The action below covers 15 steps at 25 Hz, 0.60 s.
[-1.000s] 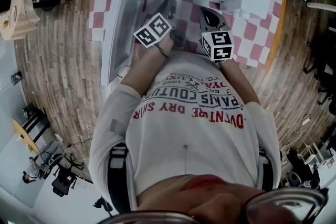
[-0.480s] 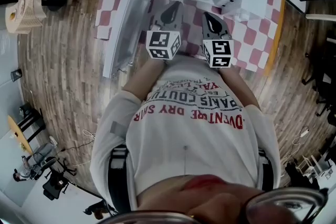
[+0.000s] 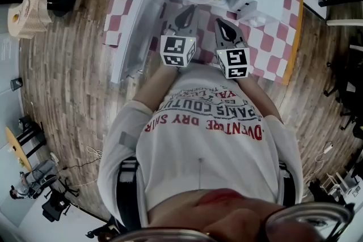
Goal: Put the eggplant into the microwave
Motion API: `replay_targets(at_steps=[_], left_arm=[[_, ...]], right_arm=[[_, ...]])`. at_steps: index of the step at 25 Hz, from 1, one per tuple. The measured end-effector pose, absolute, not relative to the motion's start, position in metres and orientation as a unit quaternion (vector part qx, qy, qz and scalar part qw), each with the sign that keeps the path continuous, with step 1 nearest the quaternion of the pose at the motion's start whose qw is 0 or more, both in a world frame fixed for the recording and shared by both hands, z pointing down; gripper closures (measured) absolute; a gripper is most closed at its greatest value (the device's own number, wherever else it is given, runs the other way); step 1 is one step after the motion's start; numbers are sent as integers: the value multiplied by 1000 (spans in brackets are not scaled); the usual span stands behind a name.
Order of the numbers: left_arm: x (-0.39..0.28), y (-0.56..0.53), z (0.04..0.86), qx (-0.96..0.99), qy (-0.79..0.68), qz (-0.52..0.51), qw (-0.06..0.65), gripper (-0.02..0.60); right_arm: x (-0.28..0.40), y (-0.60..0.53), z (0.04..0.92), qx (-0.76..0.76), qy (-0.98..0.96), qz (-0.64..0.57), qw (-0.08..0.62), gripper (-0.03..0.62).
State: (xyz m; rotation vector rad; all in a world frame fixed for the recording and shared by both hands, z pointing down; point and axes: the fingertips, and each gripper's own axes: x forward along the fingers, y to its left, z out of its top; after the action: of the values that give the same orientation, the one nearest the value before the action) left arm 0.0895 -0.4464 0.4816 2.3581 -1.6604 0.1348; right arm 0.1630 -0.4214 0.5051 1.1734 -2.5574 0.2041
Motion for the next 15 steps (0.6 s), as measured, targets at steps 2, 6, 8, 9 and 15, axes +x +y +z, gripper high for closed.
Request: replay_targets(at_steps=[2, 6, 8, 9, 15], left_arm=[[93, -446, 481, 814, -565, 44, 127, 543], [101, -444, 483, 823, -550, 40, 136, 543], [103, -444, 483, 824, -547, 41, 138, 543], [103, -444, 483, 825, -547, 41, 137, 543], [103, -445, 483, 825, -546, 39, 139, 543]], right_arm=[[165, -422, 505, 415, -893, 71, 160, 579], [173, -426, 504, 430, -886, 76, 157, 579], [177, -428, 505, 438, -882, 80, 156, 579], [179, -429, 505, 442, -880, 82, 157, 579], [183, -431, 508, 448, -875, 84, 162, 579]])
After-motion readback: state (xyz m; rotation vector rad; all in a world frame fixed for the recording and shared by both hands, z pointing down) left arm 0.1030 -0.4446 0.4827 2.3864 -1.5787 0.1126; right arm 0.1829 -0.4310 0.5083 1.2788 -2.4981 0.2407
